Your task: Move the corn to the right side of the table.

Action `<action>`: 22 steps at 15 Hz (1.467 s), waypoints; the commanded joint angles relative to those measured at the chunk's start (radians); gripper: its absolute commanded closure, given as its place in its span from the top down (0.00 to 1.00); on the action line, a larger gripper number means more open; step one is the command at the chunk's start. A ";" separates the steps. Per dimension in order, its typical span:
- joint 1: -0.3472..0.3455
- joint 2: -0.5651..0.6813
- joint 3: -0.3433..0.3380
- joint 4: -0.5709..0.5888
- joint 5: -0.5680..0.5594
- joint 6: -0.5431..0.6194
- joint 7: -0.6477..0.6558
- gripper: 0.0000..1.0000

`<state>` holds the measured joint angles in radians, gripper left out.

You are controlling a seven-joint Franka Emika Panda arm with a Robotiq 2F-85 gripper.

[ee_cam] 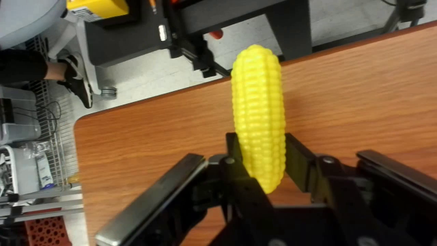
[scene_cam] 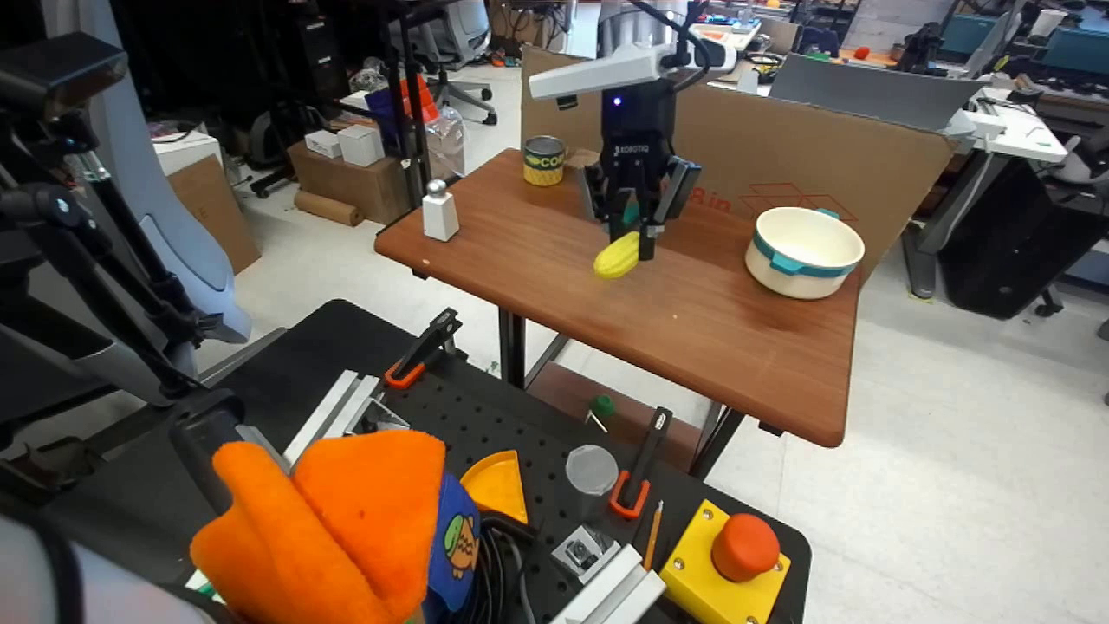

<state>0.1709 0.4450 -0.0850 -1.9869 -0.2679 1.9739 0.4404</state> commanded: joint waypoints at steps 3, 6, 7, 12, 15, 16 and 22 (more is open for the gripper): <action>-0.088 0.061 -0.055 0.033 -0.130 -0.022 -0.100 0.18; -0.117 0.089 -0.072 0.042 -0.194 0.049 -0.116 0.18; -0.124 0.108 -0.077 0.059 -0.213 0.075 -0.121 0.18; -0.137 0.188 -0.109 0.125 -0.254 0.250 -0.101 0.18; -0.129 0.225 -0.129 0.149 -0.263 0.291 -0.122 0.18; -0.121 0.233 -0.137 0.146 -0.277 0.295 -0.125 0.18; -0.097 0.235 -0.142 0.113 -0.395 0.283 -0.150 0.18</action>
<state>0.0598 0.6579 -0.2079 -1.8657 -0.6043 2.2466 0.3061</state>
